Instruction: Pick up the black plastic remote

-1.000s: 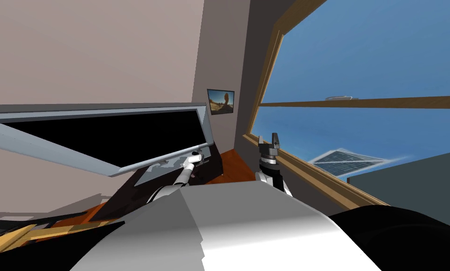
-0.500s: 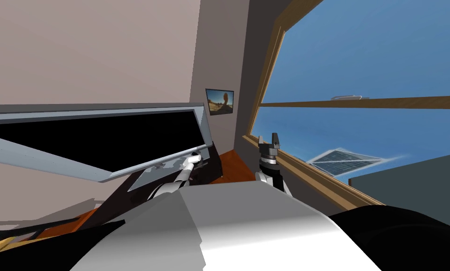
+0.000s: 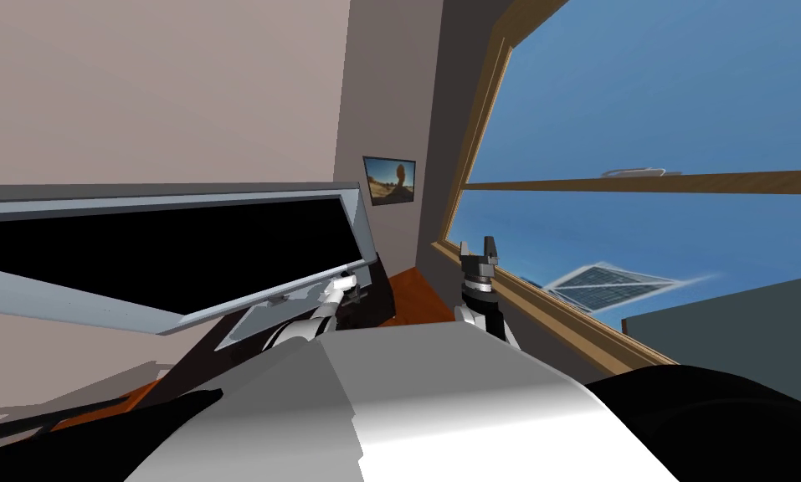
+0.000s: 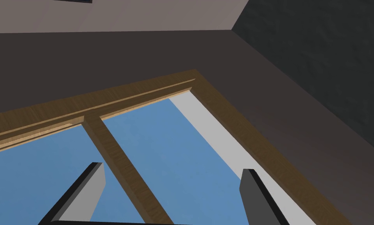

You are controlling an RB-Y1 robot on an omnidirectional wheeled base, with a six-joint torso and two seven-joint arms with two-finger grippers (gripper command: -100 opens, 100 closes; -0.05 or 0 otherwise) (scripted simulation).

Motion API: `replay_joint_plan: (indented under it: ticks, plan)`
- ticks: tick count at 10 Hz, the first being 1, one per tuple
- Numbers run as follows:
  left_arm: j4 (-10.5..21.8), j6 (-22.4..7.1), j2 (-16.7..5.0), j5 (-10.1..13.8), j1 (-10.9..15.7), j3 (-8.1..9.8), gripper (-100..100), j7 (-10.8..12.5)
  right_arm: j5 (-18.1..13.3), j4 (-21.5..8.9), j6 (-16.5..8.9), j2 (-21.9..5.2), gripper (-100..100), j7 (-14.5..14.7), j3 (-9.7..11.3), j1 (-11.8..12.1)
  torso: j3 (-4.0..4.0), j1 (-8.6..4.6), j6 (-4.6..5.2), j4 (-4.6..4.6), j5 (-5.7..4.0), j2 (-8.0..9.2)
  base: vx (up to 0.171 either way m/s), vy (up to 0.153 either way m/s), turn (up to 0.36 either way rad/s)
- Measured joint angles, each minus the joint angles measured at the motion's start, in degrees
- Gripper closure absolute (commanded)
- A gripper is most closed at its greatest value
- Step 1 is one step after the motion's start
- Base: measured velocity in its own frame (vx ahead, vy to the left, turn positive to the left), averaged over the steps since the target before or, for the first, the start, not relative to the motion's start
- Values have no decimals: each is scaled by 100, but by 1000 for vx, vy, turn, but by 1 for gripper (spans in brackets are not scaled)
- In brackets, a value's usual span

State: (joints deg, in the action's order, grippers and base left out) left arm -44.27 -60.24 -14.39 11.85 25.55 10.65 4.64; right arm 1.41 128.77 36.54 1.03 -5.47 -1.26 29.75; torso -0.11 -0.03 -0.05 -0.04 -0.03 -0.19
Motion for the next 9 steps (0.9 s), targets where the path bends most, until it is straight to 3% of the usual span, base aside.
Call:
replay_joint_plan:
  ticks: [3, 4, 5, 6, 7, 9]
  plan:
    - [647, -284, -135, -2, 293, 116, -100, 28, 0, 0, 0, 0, 0, 0, 0, 0, -7, 0, 0, -3, 0, -12, 74, -17, -1]
    - [616, -418, -147, -21, 264, 132, -100, 62, 0, 0, 0, 0, 0, 0, 0, 0, 0, -1, -2, -1, 0, 2, 4, -10, 22]
    - [604, -455, -147, -24, 257, 134, 0, 72, 0, 0, 0, 0, 0, 0, 0, 0, 8, 2, 0, 3, 0, 16, 0, 0, 0]
    - [606, -451, -147, -24, 258, 133, -100, 71, 0, 0, 0, 0, 0, 0, 0, -1, 12, 4, 0, 4, 1, 21, 17, -22, 64]
    - [615, -368, -110, -32, 171, 136, -100, 34, 0, 0, 0, 0, 0, 0, 0, 0, 10, -1, -3, 3, 1, 19, 32, -41, 118]
    - [332, -345, -56, -35, -132, 153, -100, -65, 0, 0, 0, 0, 0, 0, 0, 0, 7, -9, -2, 2, -2, 13, 26, -34, 98]
